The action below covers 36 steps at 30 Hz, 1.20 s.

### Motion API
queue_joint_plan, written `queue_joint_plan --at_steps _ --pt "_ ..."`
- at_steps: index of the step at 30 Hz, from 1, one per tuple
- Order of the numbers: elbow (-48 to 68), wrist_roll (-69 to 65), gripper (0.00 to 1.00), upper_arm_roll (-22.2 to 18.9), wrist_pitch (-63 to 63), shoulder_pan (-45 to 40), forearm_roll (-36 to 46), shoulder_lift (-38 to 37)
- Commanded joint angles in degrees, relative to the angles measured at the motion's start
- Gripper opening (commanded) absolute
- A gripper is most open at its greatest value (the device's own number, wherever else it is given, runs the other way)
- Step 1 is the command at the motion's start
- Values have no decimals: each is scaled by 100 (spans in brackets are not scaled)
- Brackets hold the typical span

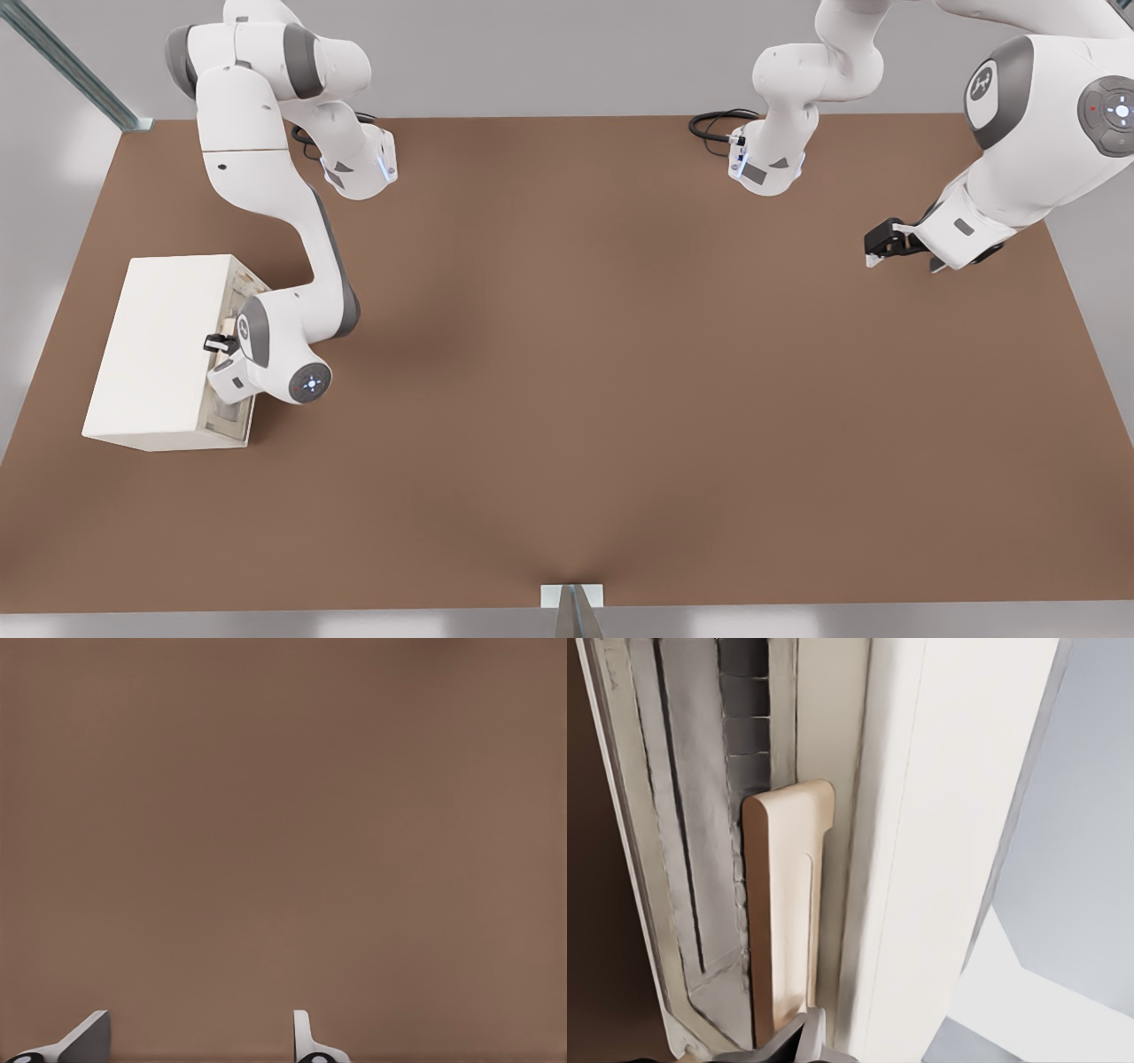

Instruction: Keep left arm still and open the oven door with right arm

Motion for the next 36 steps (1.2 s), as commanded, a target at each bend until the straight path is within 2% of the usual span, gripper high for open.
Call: queue_joint_plan --at_steps 1,5,8,10,13,14,15,17,36 --pt "21 98 21 -2 20 19 -19 -16" --pt "232 352 21 25 37 300 104 63" --pt "495 802 21 69 11 406 719 46" --pt "1286 81 21 139 -516 388 1887 -191" --pt "2482 -736 21 297 -1369 -15 4462 -762" --pt "2421 -1167 70 288 -1369 -350 5139 -1079" --pt "2430 -1712 100 280 -1194 -359 5176 -1264" --pt "2482 -1791 100 297 -938 -359 4736 -1466" --pt "2430 -1985 100 306 -613 -420 4464 -1642"
